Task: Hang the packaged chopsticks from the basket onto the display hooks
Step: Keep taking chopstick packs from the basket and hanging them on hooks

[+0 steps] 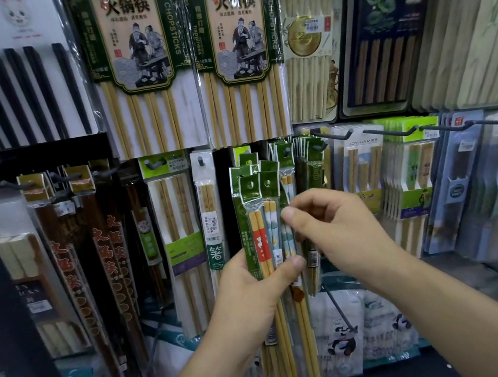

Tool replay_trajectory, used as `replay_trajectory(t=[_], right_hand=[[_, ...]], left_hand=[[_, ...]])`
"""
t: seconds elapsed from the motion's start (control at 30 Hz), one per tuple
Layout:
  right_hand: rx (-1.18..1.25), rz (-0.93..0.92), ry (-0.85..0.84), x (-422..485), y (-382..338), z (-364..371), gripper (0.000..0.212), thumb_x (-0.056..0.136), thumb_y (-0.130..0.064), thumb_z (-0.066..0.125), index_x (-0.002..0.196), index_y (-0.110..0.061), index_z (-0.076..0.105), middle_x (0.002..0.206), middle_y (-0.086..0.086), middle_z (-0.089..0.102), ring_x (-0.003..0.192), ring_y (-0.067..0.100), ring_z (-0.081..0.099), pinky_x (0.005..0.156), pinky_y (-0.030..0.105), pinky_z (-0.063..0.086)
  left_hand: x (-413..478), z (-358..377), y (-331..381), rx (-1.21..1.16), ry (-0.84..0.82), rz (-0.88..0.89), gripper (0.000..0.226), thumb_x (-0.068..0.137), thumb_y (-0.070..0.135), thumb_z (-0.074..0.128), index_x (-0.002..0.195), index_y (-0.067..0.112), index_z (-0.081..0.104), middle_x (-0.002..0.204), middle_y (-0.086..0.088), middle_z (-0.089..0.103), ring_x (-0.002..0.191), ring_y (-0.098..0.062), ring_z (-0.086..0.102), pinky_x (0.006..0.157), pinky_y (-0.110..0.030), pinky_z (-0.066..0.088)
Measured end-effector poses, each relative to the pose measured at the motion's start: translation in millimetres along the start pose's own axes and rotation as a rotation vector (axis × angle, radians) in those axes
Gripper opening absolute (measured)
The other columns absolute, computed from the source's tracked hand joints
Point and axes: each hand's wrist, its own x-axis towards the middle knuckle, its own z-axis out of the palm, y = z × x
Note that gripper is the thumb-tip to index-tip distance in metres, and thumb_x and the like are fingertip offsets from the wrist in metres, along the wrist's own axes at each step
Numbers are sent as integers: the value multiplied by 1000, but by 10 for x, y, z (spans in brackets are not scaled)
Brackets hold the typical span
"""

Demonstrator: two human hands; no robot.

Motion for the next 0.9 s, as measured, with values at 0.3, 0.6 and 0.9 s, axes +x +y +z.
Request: replay_trajectory(t=[0.3,0.6,0.9], right_hand=[[191,133,247,151,-124,-236,30,99,-21,62,74,-30,75,64,-12,61,58,1,54,51,16,44],[149,160,394,337,-57,-336,32,99,-32,64,69,-23,69,57,-10,42,56,7,42,66,30,41],[165,142,427,403,-88,-299,42,100,-27,62,58,-21,58,58,-5,38,55,8,40,79,31,42]], left_hand=[[-13,-1,-10,42,60,-17,21,82,37,79,98,25,72,89,10,78,84,-1,72,66,-6,50],[14,-2,-25,-40,44,-45,16,93,20,73,103,10,66,70,6,71,65,-12,69,62,-17,54],[8,-6,-33,-104,17,-56,17,95,20,71,104,8,64,66,1,67,61,-17,66,63,-30,60]])
